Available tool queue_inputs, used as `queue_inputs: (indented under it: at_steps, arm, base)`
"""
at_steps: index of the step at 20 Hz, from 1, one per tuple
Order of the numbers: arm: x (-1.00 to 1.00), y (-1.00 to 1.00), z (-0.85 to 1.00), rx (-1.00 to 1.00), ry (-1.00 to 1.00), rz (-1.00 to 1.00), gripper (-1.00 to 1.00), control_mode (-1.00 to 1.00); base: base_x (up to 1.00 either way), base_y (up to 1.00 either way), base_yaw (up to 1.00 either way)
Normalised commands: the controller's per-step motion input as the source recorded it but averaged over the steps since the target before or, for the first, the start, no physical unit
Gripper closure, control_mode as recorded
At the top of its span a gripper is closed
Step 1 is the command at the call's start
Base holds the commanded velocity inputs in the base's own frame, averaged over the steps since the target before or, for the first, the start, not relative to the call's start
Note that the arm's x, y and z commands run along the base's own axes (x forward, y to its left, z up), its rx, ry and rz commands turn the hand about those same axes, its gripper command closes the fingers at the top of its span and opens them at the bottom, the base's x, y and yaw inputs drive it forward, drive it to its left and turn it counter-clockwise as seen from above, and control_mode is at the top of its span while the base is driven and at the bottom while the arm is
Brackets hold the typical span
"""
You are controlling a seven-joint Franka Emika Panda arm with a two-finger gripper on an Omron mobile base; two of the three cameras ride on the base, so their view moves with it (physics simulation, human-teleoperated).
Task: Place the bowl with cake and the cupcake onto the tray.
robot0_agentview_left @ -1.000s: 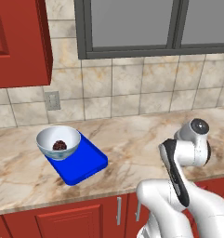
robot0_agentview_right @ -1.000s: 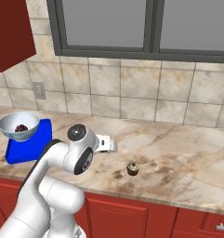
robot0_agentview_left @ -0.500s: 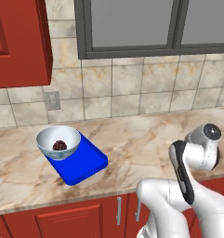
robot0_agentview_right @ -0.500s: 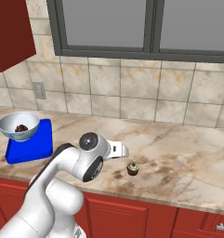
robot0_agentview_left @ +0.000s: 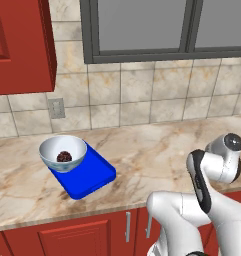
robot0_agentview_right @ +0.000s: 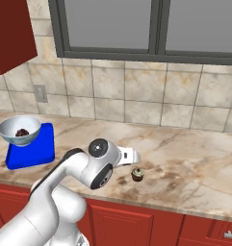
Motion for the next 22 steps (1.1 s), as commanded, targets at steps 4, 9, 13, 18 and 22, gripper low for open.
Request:
queue_inputs:
  at_steps: [4, 9, 13, 18, 22]
  arm:
    - [0.04, -0.13, 0.19, -0.01, 0.04, -0.02, -1.0, -1.0]
    - [0.0, -0.23, 0.05, 0.0, 0.01, 0.0, -1.0, -1.0]
    - [0.0, -0.26, 0.0, 0.0, 0.03, 0.0, -1.0, -1.0]
    - [0.0, -0.11, 0.0, 0.0, 0.06, 0.0, -1.0, -1.0]
    - [-0.08, 0.0, 0.0, 0.0, 0.05, 0.0, -1.0, -1.0]
  base:
    - [0.0, 0.0, 0.0]
    - [0.0, 0.0, 0.0]
    - [0.0, 0.0, 0.0]
    - [0.0, 0.0, 0.0]
    - [0.0, 0.0, 0.0]
